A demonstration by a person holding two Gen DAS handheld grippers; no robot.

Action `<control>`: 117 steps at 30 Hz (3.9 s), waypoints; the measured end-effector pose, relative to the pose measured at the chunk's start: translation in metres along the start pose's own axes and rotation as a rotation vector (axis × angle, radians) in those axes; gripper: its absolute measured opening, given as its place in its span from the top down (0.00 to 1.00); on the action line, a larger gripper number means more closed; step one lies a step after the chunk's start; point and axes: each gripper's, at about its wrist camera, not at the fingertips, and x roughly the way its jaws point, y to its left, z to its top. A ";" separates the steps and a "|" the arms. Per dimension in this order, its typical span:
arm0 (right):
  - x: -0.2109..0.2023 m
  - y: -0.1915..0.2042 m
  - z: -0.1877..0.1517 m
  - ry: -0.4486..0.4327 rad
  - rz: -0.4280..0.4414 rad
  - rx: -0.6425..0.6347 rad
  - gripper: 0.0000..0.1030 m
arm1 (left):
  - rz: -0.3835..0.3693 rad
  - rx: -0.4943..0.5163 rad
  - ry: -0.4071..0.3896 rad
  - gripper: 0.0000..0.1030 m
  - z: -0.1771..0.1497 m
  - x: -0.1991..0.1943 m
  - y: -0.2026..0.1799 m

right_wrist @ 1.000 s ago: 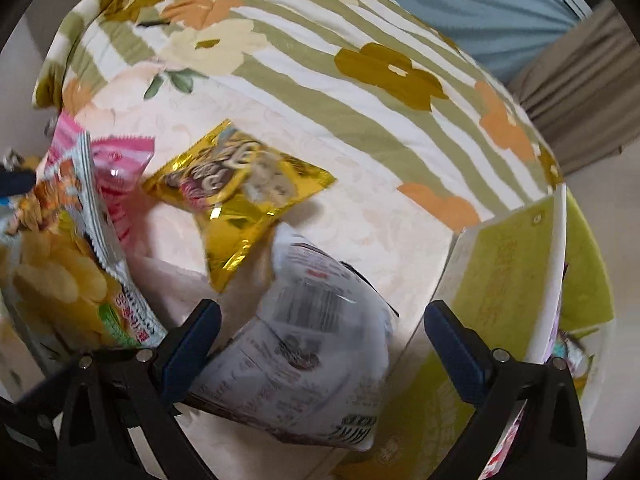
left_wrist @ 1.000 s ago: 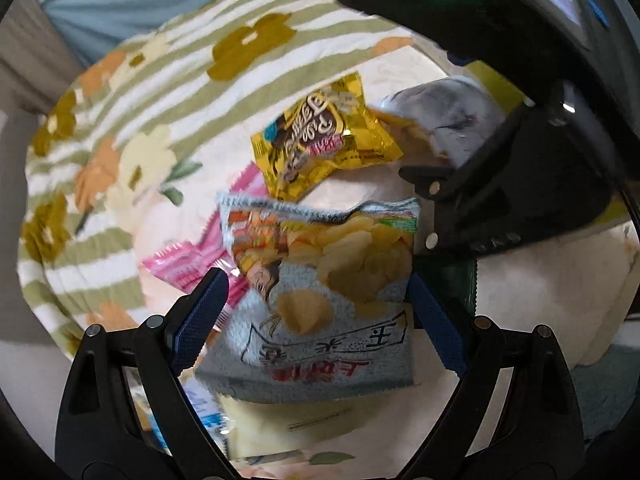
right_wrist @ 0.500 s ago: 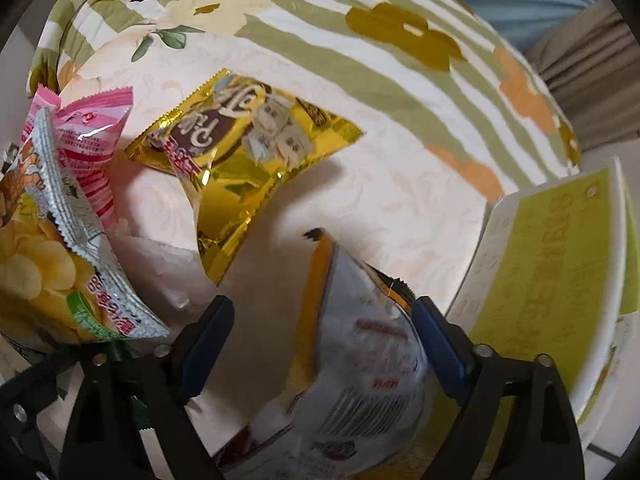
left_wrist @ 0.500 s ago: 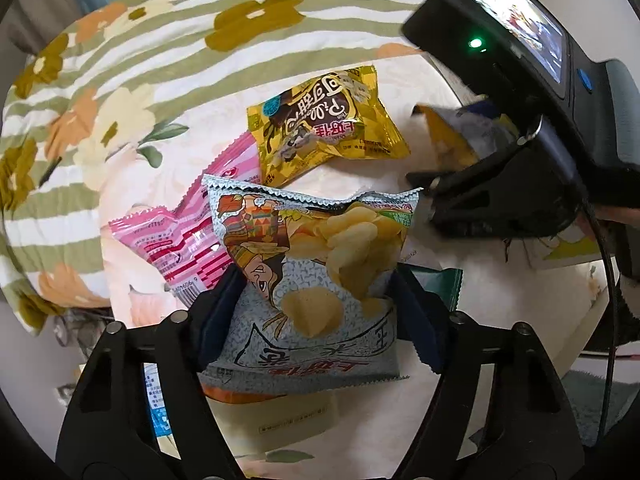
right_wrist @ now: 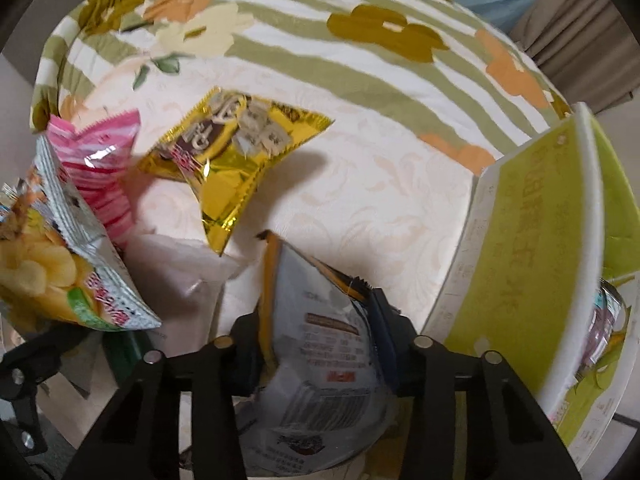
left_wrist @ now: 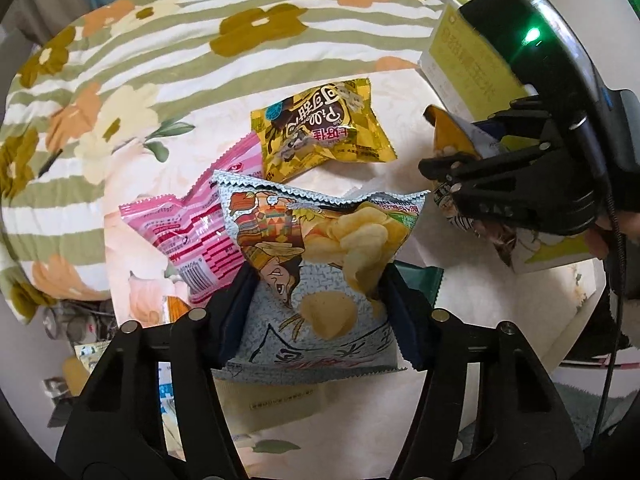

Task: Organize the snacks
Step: 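Grasp the grey potato chip bag with the left tool while the right tool grasps the white TATRE bag, then carry both bags over the yellow box and open both tools to drop them, then move both tools back toward the remaining snack bags on the table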

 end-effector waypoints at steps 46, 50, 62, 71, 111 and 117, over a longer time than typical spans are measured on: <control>-0.198 -0.185 -0.184 -0.446 0.051 0.534 0.63 | -0.183 0.081 -0.296 0.45 0.066 -0.097 -0.212; -0.188 -0.214 -0.198 -0.450 0.085 0.531 0.63 | -0.185 0.059 -0.270 0.45 0.076 -0.067 -0.254; -0.168 -0.268 -0.218 -0.446 0.147 0.503 0.62 | -0.076 0.005 -0.256 0.08 0.070 -0.030 -0.294; -0.166 -0.258 -0.202 -0.478 0.193 0.415 0.62 | 0.008 -0.056 -0.304 0.08 0.054 -0.054 -0.267; -0.219 -0.185 -0.220 -0.638 0.109 0.339 0.03 | 0.094 -0.151 -0.394 0.08 -0.020 -0.146 -0.188; -0.238 -0.130 -0.205 -0.685 0.161 0.329 0.03 | 0.126 -0.194 -0.410 0.08 -0.054 -0.176 -0.120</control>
